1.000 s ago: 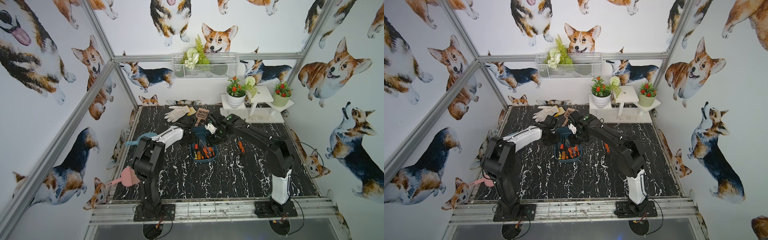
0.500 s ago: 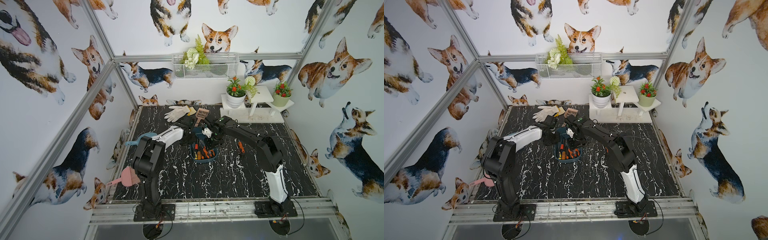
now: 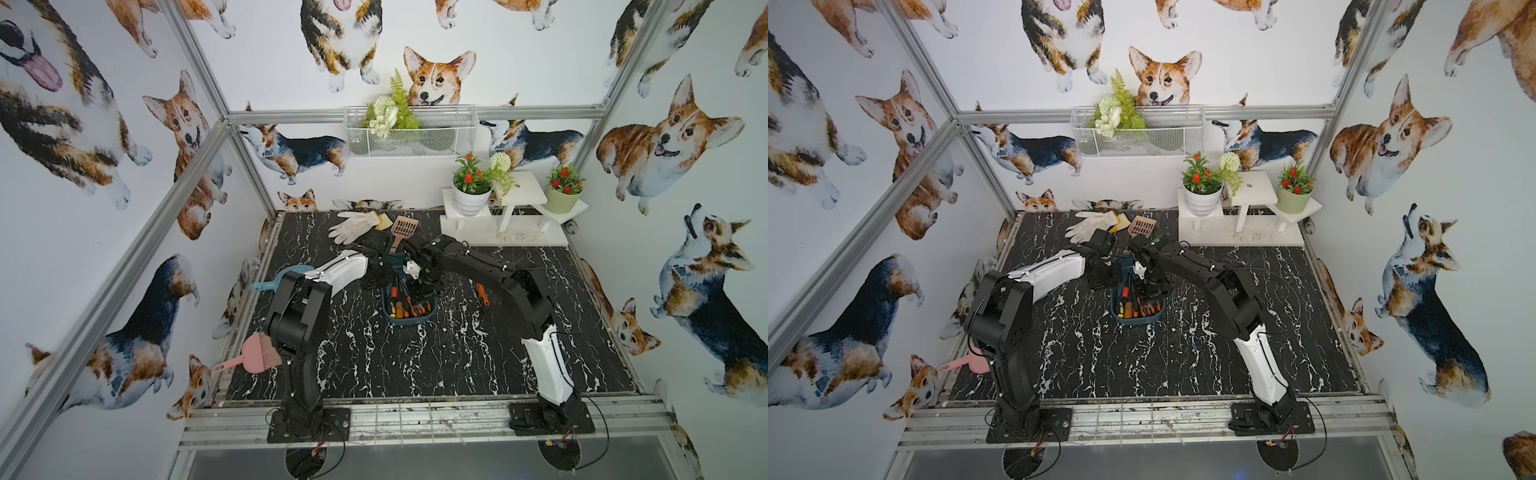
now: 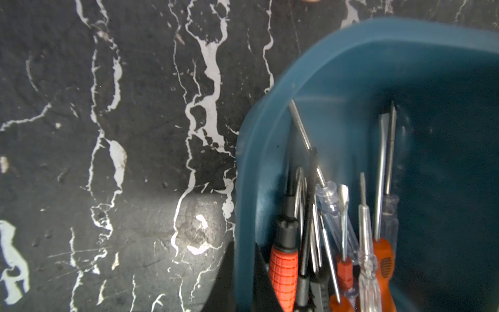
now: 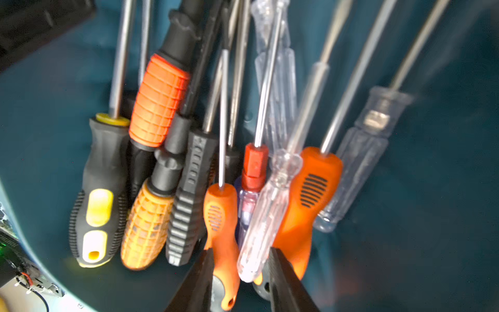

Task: Take out the screwdriver from the storage box
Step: Pick up the screwdriver from the storage box.

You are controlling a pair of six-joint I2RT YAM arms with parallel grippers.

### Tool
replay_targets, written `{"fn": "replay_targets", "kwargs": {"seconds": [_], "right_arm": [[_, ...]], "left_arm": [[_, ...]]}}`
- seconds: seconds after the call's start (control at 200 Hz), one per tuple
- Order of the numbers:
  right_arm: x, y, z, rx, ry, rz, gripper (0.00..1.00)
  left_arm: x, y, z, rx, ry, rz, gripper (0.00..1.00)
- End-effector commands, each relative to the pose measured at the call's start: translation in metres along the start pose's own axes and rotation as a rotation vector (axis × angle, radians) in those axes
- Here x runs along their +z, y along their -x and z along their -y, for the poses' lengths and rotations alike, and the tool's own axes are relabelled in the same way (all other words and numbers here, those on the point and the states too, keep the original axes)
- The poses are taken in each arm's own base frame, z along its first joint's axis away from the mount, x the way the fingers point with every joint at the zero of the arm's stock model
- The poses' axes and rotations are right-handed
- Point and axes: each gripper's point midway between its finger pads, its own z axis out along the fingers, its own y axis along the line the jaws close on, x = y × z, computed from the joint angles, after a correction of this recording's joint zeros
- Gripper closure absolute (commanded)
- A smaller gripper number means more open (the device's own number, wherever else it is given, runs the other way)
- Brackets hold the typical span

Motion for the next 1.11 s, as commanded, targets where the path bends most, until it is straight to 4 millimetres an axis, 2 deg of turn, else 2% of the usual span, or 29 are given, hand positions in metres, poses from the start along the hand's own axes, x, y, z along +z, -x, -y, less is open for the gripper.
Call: {"fn": "replay_targets", "kwargs": {"seconds": [0.0,0.2,0.295,0.435,0.751,1.016,1.101], "right_arm": [[0.013,-0.009,0.019,0.051,-0.098,-0.056,0.60],[0.023,-0.014,0.045,0.087,-0.239,-0.091,0.54],[0.023,-0.014,0.049,0.086,-0.264,-0.087,0.54],[0.025,-0.013,0.048,0.103,-0.256,-0.076,0.64],[-0.004,0.006,0.042,0.105,-0.241,0.068,0.76],[-0.016,0.006,0.038,0.094,-0.225,0.088,0.98],[-0.019,0.007,0.037,0.098,-0.214,0.099,1.00]], "left_arm": [[-0.005,0.008,0.012,-0.009,-0.050,0.026,1.00],[-0.003,0.002,0.007,-0.017,-0.043,0.021,1.00],[-0.002,0.001,0.006,-0.015,-0.041,0.017,1.00],[-0.001,0.000,0.005,-0.010,-0.037,0.011,1.00],[0.000,-0.001,0.005,-0.008,-0.033,0.008,1.00],[0.000,0.000,0.005,-0.009,-0.033,0.008,1.00],[0.001,-0.001,0.005,-0.009,-0.032,0.007,1.00]]}}
